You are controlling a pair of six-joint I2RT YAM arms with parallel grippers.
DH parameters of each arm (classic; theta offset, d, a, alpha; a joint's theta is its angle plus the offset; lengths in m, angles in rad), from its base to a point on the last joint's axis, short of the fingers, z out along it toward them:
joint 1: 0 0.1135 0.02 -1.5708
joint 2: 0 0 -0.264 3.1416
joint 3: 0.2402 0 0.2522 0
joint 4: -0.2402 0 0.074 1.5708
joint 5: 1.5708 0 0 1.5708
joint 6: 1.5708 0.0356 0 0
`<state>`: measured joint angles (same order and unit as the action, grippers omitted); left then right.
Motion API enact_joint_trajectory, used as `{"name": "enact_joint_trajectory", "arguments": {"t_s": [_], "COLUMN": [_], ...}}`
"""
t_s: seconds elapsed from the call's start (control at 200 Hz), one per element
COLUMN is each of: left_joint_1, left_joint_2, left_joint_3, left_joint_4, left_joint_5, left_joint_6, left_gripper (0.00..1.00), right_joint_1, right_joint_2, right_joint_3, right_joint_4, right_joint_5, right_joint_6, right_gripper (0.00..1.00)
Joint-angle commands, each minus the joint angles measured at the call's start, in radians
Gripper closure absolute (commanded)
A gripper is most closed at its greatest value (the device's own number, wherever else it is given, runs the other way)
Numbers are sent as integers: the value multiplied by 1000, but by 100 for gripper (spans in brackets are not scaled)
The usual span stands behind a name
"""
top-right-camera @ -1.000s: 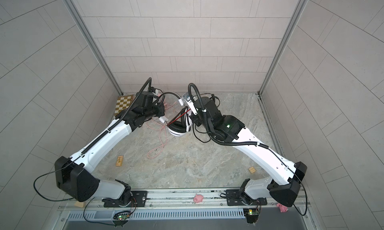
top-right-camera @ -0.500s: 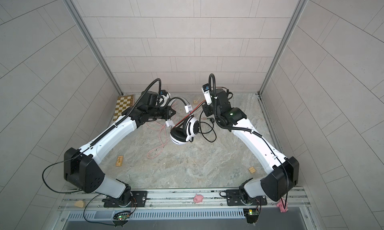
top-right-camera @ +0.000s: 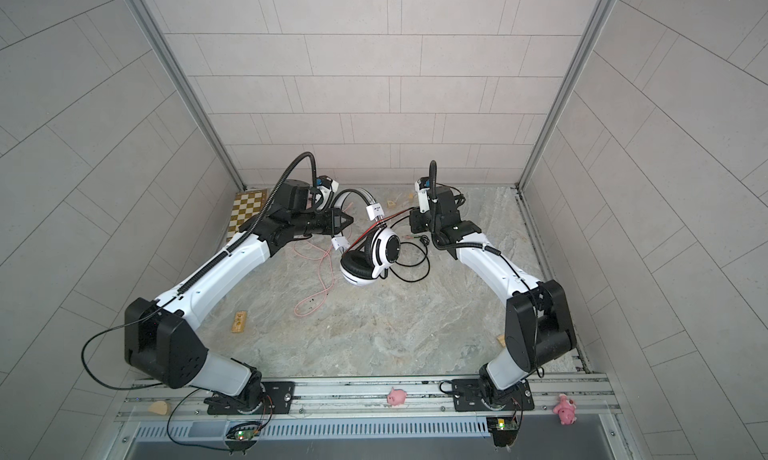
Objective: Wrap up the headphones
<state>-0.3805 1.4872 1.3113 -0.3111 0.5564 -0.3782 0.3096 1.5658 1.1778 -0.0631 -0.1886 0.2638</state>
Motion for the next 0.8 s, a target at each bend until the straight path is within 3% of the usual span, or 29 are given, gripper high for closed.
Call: {"name": "enact_joint_trajectory", "arguments": {"t_s": [0.0, 0.796], "left_joint_1": [26, 69], "left_joint_2": [-70, -78], "left_joint_3": [-18, -78], "left_joint_4": [169, 329], "left_joint_5": [137, 188], "left_joint_6": [-83, -183], "left_gripper": [100, 100], "right_joint_1": [-31, -43], "right_joint_2": [31, 170], "right_joint_3": [-58, -151], "right_joint_4": [137, 314], "right_joint_5": [-4, -113], "right_joint_6": [85, 159], "right_gripper": [80, 81]}}
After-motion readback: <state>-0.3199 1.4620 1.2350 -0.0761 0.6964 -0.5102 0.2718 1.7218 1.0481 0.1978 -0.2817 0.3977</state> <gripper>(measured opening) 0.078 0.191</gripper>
